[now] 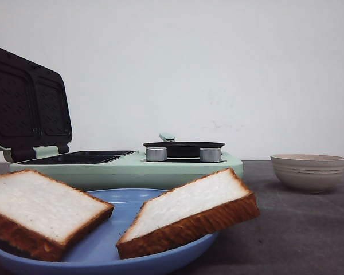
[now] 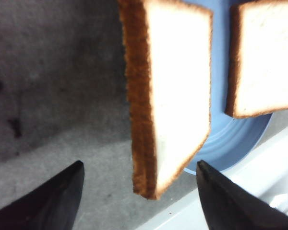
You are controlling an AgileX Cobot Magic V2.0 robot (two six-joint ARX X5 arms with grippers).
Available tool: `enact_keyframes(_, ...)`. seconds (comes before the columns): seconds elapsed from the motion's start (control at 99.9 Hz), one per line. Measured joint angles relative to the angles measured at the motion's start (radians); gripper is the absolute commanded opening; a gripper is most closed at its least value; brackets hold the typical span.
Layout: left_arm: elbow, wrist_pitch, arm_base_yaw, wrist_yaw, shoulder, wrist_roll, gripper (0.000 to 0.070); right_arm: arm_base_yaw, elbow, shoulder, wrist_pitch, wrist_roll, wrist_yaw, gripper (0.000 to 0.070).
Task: Make breakfast with bread and shrimp
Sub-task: 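Grasp the bread slice nearest the left gripper and lift it off the plate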
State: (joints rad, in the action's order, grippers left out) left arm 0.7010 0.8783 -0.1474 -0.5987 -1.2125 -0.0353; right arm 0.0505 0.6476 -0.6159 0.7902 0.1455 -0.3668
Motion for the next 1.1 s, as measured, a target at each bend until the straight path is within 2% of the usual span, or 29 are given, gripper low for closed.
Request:
enact_keyframes(0.49, 0.000, -0.060, -0.065, -0.003, -0.055, 0.003, 0.0370, 0.000, 0.000, 0.000, 0.003, 0.000, 0.000, 0.0307)
enact_keyframes(0.821, 0.000, -0.067, -0.072, -0.004, -0.055, 0.003, 0.0125, 0.000, 0.000, 0.000, 0.004, 0.000, 0.000, 0.0307)
enact_keyframes(0.861, 0.000, -0.068, -0.072, -0.006, -0.055, 0.003, 0.0070, 0.000, 0.000, 0.000, 0.004, 0.000, 0.000, 0.0306)
enact_keyframes(0.891, 0.000, -0.068, -0.072, -0.008, -0.055, 0.003, 0.0000, 0.000, 0.000, 0.000, 0.004, 0.000, 0.000, 0.0307)
enact_keyframes(1.101, 0.000, -0.093, -0.072, -0.056, -0.055, 0.003, 0.0000, 0.000, 0.000, 0.000, 0.004, 0.000, 0.000, 0.0306)
